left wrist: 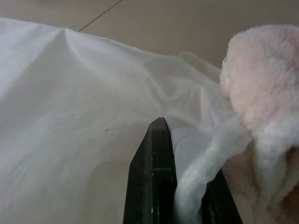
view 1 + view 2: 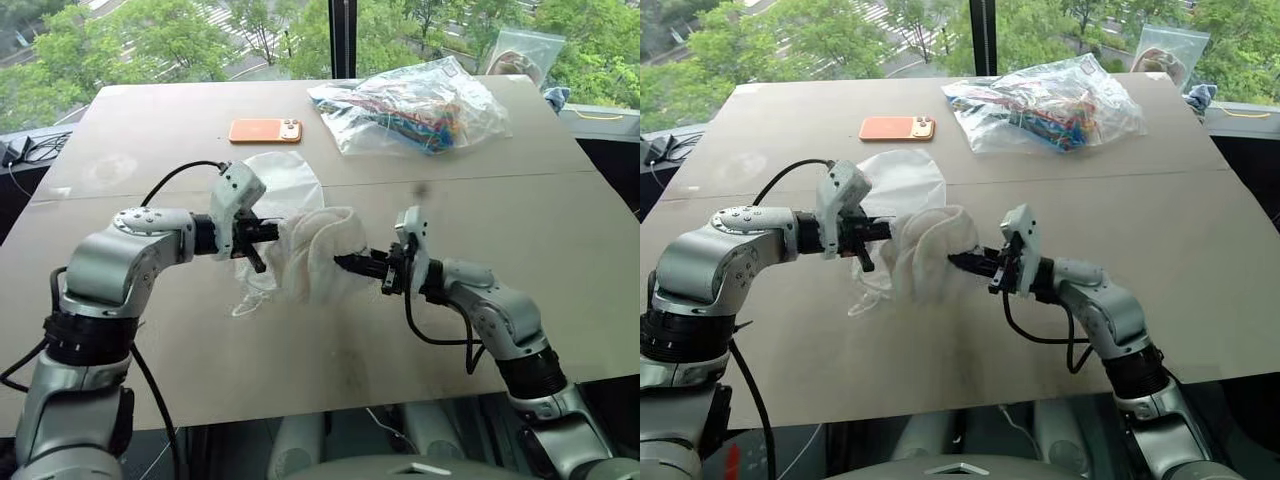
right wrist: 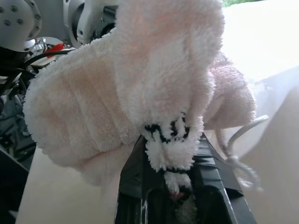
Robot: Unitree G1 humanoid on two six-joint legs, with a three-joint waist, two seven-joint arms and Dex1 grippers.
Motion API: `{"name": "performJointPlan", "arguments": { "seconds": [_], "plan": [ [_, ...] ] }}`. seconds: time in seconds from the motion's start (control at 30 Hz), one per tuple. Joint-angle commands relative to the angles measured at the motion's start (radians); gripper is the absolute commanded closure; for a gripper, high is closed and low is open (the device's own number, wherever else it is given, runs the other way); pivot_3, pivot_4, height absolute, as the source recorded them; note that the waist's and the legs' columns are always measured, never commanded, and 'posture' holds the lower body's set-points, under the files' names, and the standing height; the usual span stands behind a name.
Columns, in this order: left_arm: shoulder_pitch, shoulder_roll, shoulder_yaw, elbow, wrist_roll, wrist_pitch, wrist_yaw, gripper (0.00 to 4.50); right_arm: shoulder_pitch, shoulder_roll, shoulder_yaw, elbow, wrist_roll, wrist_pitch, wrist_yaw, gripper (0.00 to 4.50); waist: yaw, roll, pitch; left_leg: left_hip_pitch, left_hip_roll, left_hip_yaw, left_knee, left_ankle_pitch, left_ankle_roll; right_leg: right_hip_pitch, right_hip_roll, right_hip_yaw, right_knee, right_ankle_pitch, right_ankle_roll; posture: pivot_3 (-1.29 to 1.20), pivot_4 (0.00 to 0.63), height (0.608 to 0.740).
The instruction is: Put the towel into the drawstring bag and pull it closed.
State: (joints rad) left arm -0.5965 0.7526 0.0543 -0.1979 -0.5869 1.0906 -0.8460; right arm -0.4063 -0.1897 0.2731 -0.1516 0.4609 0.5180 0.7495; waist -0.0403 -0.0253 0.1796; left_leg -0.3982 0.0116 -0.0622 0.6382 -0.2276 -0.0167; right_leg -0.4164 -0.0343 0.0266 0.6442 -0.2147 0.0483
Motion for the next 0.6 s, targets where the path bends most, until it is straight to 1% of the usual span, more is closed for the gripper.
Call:
{"name": "performJointPlan", "arguments": {
  "seconds": [0.03,0.13,0.17,0.33,0.47,0.6],
  "plan": [
    [-0.069,-0.054,0.092,-0.054,-0.095,0.167,0.094,4.50,-0.027,0.025,0.045,0.027,-0.116,-0.082,-0.071,4.48,-0.001,0.000,0.000,0.000,0.000,0.000,0.001,0.000,0.000,0.000,0.000,0.000,0.000,0.000,0.000,0.00,0.150,0.740],
    [-0.082,-0.081,0.098,-0.083,-0.111,0.220,0.146,4.50,-0.050,0.033,0.046,0.054,-0.169,-0.120,-0.095,4.48,-0.001,0.000,0.000,0.000,0.000,0.000,0.001,0.000,0.000,0.000,0.000,0.000,0.000,0.000,0.000,0.00,0.150,0.740],
    [-0.088,-0.096,0.104,-0.087,-0.114,0.232,0.170,4.50,-0.060,0.023,0.058,0.061,-0.194,-0.135,-0.089,4.48,-0.001,0.000,0.000,0.000,0.000,0.000,0.001,0.000,0.000,0.000,0.000,0.000,0.001,0.002,-0.003,0.00,0.150,0.740],
    [-0.126,-0.193,0.116,-0.105,-0.121,0.274,0.272,4.50,-0.134,0.004,0.110,0.158,-0.320,-0.171,-0.099,4.48,-0.001,0.000,0.000,0.001,0.000,0.000,0.001,0.000,0.000,0.000,0.000,0.000,0.001,0.002,-0.004,0.00,0.150,0.740],
    [-0.133,-0.225,0.107,-0.090,-0.092,0.250,0.327,4.50,-0.156,0.006,0.128,0.137,-0.277,-0.139,0.004,4.48,-0.002,0.000,0.000,0.001,0.000,0.000,0.001,0.000,0.000,0.000,0.000,0.000,0.001,0.003,-0.004,0.00,0.150,0.740],
    [-0.131,-0.217,0.086,-0.065,-0.063,0.221,0.352,4.50,-0.177,-0.009,0.122,0.138,-0.314,-0.133,0.002,4.48,-0.002,0.000,0.000,0.001,0.000,0.000,0.001,0.000,0.000,0.000,0.000,0.000,0.001,0.003,-0.004,0.00,0.150,0.740]
  ]
}}
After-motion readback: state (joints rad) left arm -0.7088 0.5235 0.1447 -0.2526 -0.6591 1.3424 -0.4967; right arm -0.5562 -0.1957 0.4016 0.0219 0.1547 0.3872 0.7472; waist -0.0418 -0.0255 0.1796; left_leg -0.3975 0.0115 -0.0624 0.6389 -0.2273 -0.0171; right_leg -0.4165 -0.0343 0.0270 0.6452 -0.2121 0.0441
